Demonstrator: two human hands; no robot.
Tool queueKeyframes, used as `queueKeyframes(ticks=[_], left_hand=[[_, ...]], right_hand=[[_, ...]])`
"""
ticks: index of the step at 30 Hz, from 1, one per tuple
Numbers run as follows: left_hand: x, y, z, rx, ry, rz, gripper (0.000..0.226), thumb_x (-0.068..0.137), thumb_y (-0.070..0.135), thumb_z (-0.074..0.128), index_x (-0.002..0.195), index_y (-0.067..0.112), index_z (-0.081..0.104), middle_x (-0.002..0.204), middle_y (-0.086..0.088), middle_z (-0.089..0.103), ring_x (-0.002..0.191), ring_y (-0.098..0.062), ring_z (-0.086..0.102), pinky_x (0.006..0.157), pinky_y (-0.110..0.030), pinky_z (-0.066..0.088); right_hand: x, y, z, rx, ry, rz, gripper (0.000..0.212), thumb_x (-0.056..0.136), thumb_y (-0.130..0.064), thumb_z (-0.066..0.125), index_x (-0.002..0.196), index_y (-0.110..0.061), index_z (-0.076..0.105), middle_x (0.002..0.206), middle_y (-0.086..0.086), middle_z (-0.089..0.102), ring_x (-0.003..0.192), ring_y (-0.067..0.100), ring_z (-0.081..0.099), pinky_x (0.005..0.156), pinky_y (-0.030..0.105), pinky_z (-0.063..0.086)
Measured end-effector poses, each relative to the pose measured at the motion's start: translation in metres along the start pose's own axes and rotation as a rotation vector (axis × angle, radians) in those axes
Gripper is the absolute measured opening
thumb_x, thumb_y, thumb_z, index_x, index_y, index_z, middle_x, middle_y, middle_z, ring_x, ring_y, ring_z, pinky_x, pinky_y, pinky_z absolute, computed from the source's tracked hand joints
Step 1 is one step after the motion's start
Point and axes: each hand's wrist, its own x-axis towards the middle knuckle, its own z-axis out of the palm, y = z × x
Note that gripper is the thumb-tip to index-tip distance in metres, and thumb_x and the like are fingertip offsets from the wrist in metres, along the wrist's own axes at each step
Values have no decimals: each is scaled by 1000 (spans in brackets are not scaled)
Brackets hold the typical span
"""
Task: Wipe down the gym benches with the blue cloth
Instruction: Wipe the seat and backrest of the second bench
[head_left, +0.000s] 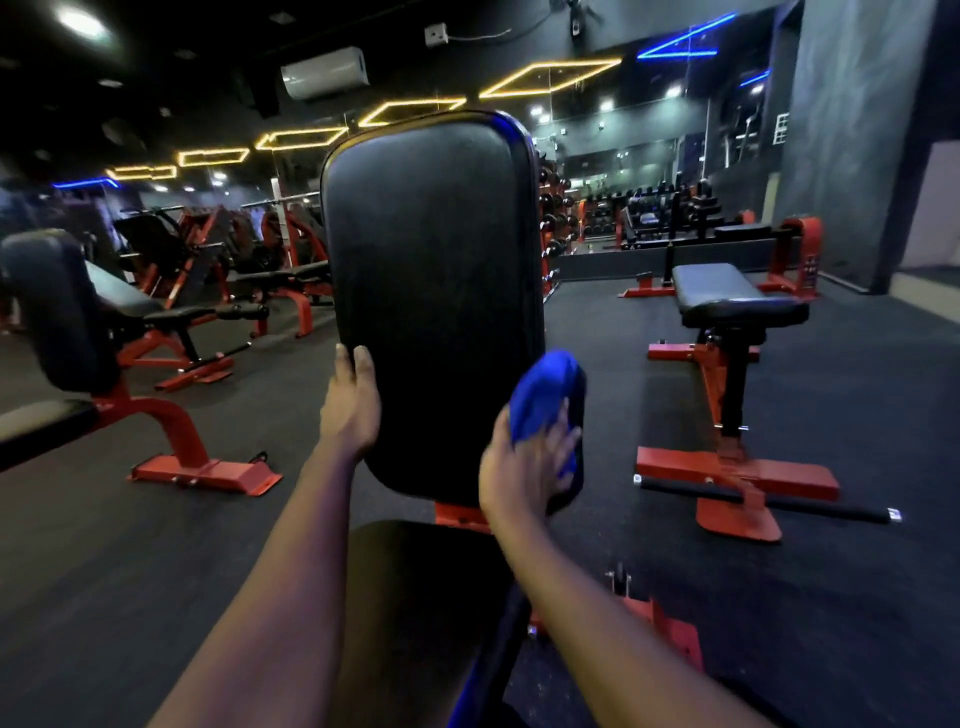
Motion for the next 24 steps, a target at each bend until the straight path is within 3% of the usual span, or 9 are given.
queueKeyframes(ticks=[1,3,5,7,10,13,17,20,24], left_hand=[[1,0,-3,-11,-5,5,69,99,62,10,157,24,11,162,-9,22,146,-34,25,116,-41,19],[4,1,-9,-17,-10,9,68,100,60,9,157,23,14,162,-7,21,146,-33,24,116,-40,18],[5,5,-10,-24,-7,12,68,100,60,10,156,22,16,161,-10,23,145,-34,27,115,-41,20],[4,7,-9,-16,12,13,68,99,62,11,154,23,20,157,-14,30,141,-39,32,112,-44,24],[4,7,-8,0,33,-12,68,97,66,10,148,24,24,148,-20,41,132,-45,41,107,-49,29],[7,9,-9,21,13,-35,69,96,66,9,145,20,25,146,-22,42,130,-46,42,105,-49,30],[12,20,-17,25,-54,-44,74,97,66,8,148,13,21,152,-21,35,136,-44,37,106,-46,28],[21,32,-24,-49,-73,-29,79,96,67,10,153,13,15,158,-16,26,143,-37,30,112,-44,23],[53,81,-41,-132,87,278,65,102,55,14,156,19,19,161,-9,21,148,-21,18,121,-36,12]], right_hand=[[16,-29,-4,-22,25,-78,71,101,-52,35,157,-33,-3,167,2,0,153,27,2,118,56,9],[43,-76,-11,-50,86,-203,77,100,-53,37,151,-44,-20,167,2,-4,150,32,13,112,62,17],[47,-80,-12,-150,164,-298,80,98,-52,39,151,-45,-20,166,6,0,143,36,29,105,60,30],[26,-40,-8,-231,175,-392,81,95,-49,42,153,-45,-14,166,8,3,138,36,34,101,56,37],[-8,22,-3,-264,98,-380,91,92,-43,53,152,-50,-15,166,8,1,142,36,30,102,56,41],[11,-8,-1,-212,164,-305,94,95,-43,52,146,-52,-26,165,8,2,141,35,31,104,56,36],[53,-86,-12,-110,230,-250,81,99,-43,46,151,-52,-16,161,10,19,133,37,41,102,55,32],[71,-118,-26,-51,254,-308,77,99,-42,45,151,-53,-11,152,12,32,127,38,47,104,57,32],[125,-208,-53,-14,259,-477,71,99,-41,50,152,-53,4,138,11,41,110,34,56,99,54,41]])
